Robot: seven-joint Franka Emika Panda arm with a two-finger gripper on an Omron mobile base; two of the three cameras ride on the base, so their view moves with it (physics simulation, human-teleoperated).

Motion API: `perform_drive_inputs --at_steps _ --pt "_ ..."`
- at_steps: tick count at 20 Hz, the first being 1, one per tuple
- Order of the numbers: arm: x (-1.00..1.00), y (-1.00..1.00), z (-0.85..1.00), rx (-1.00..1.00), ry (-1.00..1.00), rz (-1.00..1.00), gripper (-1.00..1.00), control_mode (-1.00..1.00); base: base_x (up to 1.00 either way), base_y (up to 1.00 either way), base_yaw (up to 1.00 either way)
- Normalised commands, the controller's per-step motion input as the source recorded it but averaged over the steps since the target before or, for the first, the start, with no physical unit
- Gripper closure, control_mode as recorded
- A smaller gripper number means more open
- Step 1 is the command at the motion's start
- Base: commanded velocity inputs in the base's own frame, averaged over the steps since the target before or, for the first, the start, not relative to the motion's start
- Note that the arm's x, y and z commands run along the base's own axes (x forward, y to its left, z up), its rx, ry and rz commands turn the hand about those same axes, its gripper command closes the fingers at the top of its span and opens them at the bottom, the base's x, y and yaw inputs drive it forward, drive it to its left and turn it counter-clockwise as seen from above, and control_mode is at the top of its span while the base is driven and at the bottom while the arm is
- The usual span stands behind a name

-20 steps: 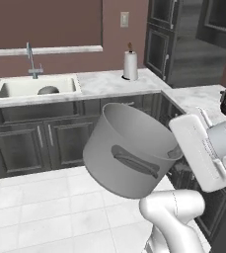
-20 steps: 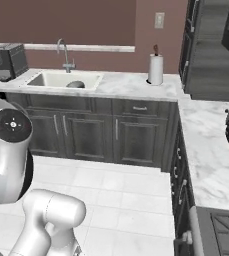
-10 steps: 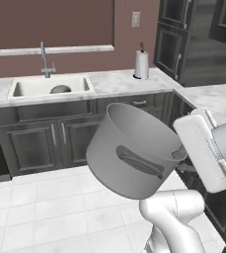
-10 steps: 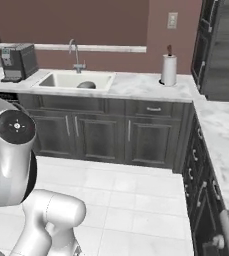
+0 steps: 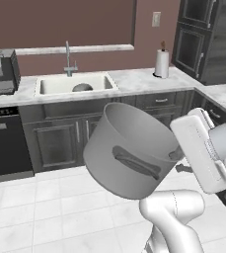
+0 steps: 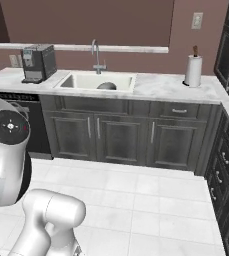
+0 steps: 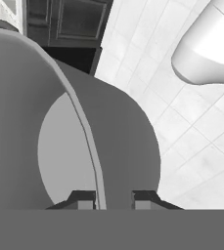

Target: Move the pot and pan from the stove into the sink.

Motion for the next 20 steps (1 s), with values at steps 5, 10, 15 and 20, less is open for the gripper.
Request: perform_drive_inputs --at_steps 5,10,15,20 --pt "0.00 0.00 0.00 0.00 0.00 0.00 1.00 1.00 0.12 0.00 0.00" --pt "0.00 0.00 0.00 0.00 0.00 0.00 1.00 1.00 0.62 0.07 0.00" --pt "0.00 0.00 0.00 0.00 0.00 0.00 1.00 1.00 0.81 0.06 0.00" --pt "0.00 0.00 0.00 0.00 0.00 0.00 1.00 1.00 0.86 0.00 0.00"
